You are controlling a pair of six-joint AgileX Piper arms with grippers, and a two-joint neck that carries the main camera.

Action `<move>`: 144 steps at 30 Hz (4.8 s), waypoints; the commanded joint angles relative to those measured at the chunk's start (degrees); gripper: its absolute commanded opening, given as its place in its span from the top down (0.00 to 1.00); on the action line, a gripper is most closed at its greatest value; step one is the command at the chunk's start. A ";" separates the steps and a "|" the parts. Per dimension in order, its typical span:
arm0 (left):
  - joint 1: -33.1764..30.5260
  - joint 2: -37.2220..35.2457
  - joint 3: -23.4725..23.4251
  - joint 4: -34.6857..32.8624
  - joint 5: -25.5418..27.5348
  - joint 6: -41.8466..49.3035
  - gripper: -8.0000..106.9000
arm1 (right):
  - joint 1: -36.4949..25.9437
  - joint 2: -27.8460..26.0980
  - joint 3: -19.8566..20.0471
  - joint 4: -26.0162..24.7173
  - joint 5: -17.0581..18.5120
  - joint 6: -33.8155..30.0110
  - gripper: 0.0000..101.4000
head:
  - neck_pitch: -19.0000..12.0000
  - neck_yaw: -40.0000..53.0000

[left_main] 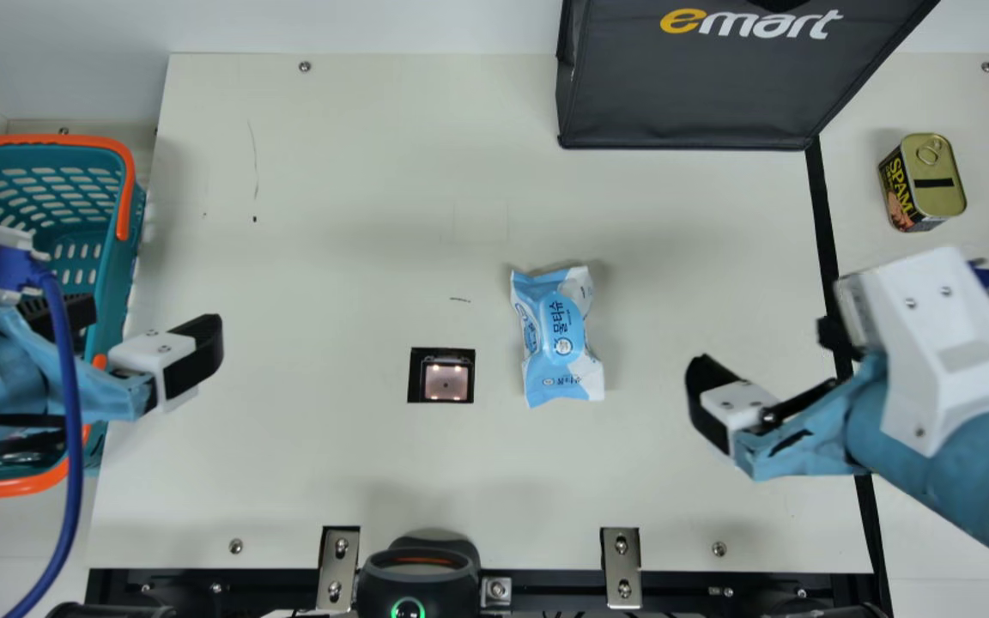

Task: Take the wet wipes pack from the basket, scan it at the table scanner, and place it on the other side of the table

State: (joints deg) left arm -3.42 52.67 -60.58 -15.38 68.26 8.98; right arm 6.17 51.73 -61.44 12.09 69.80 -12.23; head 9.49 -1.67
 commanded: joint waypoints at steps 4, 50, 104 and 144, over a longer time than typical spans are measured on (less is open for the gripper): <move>0.00 0.00 0.00 0.00 0.00 0.00 0.15 | -0.63 4.16 1.29 2.52 0.10 -4.00 0.06 | -1.57 0.09; 0.00 0.00 0.00 0.00 0.00 0.00 0.15 | 32.94 42.76 -4.06 -21.45 -18.03 49.94 0.06 | -1.57 0.09; 0.00 0.00 0.00 0.00 0.00 0.00 0.15 | 26.88 35.70 -1.23 -24.22 -18.83 50.07 1.00 | -1.57 -17.27; 0.00 0.00 0.00 0.00 0.00 0.00 0.15 | -41.72 32.87 -0.35 -7.98 -20.15 -7.91 1.00 | -1.57 -19.91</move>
State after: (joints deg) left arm -3.42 52.67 -60.58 -15.38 68.26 8.98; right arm -33.00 83.44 -60.68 3.91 49.67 -17.97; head 9.49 -21.45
